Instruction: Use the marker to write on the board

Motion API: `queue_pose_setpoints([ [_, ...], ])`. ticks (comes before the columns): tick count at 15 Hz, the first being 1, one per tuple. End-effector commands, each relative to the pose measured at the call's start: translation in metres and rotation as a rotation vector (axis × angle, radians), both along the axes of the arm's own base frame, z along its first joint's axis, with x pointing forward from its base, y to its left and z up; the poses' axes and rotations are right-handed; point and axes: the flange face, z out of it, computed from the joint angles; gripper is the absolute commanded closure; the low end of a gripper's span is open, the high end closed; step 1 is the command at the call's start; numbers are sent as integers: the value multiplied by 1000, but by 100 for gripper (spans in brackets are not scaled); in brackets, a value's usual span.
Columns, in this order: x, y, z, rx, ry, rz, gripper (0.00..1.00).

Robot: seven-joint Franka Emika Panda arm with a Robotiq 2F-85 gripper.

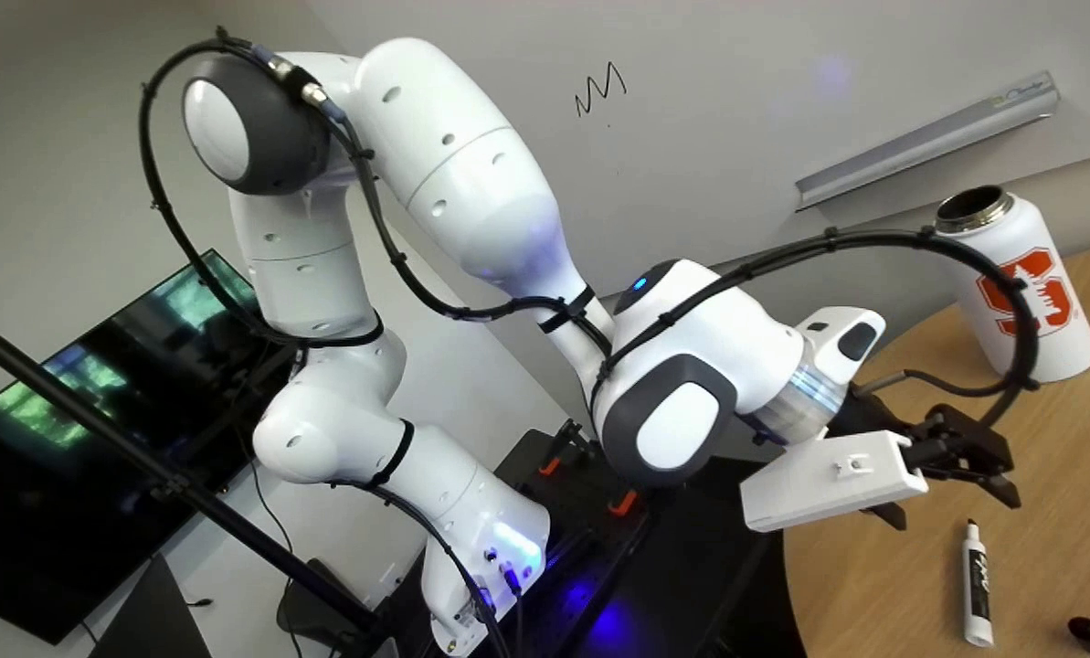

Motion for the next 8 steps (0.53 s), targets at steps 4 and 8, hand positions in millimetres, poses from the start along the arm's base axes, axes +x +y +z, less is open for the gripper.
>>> queue_pose_setpoints([
  [4,-31,41,77,66,6,46,0],
  [8,-27,53,86,111,5,18,0],
])
